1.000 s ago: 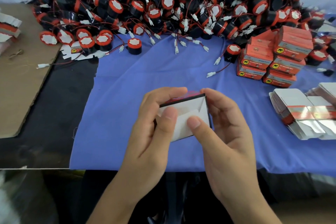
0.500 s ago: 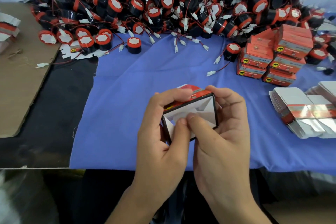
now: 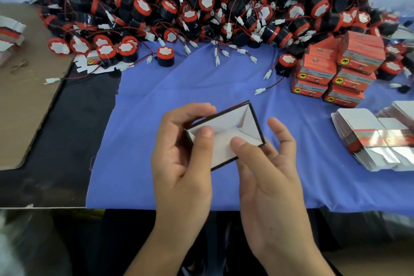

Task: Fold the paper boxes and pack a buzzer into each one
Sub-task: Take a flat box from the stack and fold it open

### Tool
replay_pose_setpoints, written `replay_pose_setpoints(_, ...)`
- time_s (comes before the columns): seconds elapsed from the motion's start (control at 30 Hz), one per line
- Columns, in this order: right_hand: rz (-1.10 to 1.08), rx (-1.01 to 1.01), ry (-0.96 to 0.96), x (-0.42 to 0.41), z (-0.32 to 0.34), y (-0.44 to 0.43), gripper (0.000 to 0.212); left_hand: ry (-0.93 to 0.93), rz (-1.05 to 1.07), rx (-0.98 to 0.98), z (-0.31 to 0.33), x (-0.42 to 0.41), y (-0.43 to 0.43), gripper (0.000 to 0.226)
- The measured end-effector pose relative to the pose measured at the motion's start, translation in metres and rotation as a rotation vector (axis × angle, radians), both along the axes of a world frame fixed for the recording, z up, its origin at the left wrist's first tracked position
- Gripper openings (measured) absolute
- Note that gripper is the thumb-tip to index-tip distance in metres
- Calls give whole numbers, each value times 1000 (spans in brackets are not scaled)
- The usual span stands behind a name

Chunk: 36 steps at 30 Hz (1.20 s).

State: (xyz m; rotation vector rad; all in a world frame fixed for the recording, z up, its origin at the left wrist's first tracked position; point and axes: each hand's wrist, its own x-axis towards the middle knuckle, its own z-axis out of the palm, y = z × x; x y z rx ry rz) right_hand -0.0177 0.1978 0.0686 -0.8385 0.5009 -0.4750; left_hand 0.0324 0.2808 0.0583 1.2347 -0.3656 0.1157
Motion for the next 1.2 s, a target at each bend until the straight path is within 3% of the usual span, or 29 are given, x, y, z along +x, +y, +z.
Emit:
replay_pose_setpoints(0.2, 117, 26, -24, 4, -2, 0, 74, -125, 72, 150, -5, -8, -4, 30)
replay_pose_setpoints(0.43, 14, -51, 61, 7, -8, 7, 58, -353, 123, 262, -11, -10, -8, 34)
replay_pose_setpoints(0.6, 27, -32, 36, 6, -11, 3, 61, -317, 122, 273, -16, -11, -9, 39)
replay_pose_setpoints(0.73, 143, -21, -82, 4, -11, -7, 77, -153, 10, 262, -20, -9, -5, 31)
replay_pose_setpoints(0.87, 123, -107, -69, 5, -14, -13, 73, -194, -88, 319, -19, -5, 2, 44)
replay_pose_setpoints(1.1, 83, -338, -6, 6, -14, -7, 75, -225, 90, 251, -27, -19, -8, 50)
replay_pose_setpoints(1.2, 44, -324, -13, 6, -18, -6, 72, -216, 189, 267, -25, -24, -13, 46)
